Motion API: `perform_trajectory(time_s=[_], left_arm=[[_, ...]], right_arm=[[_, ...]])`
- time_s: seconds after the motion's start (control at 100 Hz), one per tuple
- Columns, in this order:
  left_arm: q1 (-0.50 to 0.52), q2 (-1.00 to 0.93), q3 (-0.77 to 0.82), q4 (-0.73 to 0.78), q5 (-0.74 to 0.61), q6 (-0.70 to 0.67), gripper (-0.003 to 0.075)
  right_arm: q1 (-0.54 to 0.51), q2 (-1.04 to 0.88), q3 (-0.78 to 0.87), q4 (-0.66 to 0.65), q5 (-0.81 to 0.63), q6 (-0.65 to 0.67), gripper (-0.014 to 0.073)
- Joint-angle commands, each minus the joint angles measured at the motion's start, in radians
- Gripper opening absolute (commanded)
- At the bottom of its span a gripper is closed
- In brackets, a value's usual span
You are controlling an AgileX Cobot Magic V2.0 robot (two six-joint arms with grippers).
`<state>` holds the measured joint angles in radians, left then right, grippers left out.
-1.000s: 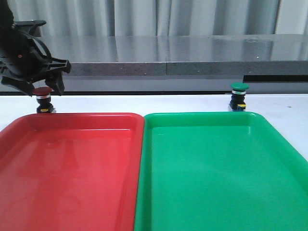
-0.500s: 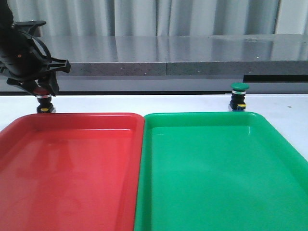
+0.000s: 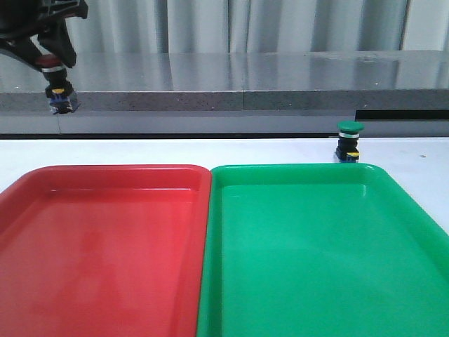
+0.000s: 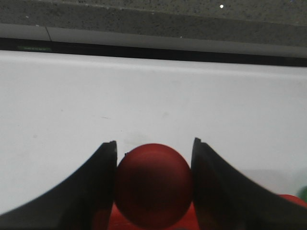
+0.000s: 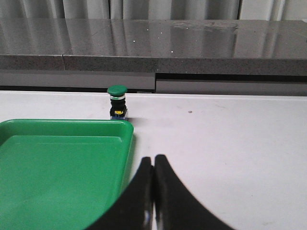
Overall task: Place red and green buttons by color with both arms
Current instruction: 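Carry the red button toward the robot and lower it into the red tray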
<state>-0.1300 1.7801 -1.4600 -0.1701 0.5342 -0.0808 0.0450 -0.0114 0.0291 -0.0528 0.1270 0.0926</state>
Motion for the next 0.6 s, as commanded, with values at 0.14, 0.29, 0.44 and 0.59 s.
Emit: perform_trajectory(time_s=[0.14, 0.29, 0.44, 0.59], left_arm=[[-0.072, -0.135, 0.056, -0.029, -0.064, -0.009, 0.0155], [-0.129, -0.186, 0.196, -0.031, -0.163, -0.042, 0.0155], [-0.167, -0.228, 0.336, -0.050, -0.245, -0.071, 0.0155], [-0.208, -0.232, 0.435, -0.050, -0.312, -0.071, 0.0155]], right_arm=[[-0.004, -0.019, -0.017, -0.012, -0.089, 0.002, -0.0067], [-0.004, -0.019, -0.017, -0.012, -0.089, 0.002, -0.0067], [-0.004, -0.019, -0.017, -0.012, -0.089, 0.002, -0.0067], [-0.004, -0.019, -0.017, -0.012, -0.089, 0.002, -0.0067]])
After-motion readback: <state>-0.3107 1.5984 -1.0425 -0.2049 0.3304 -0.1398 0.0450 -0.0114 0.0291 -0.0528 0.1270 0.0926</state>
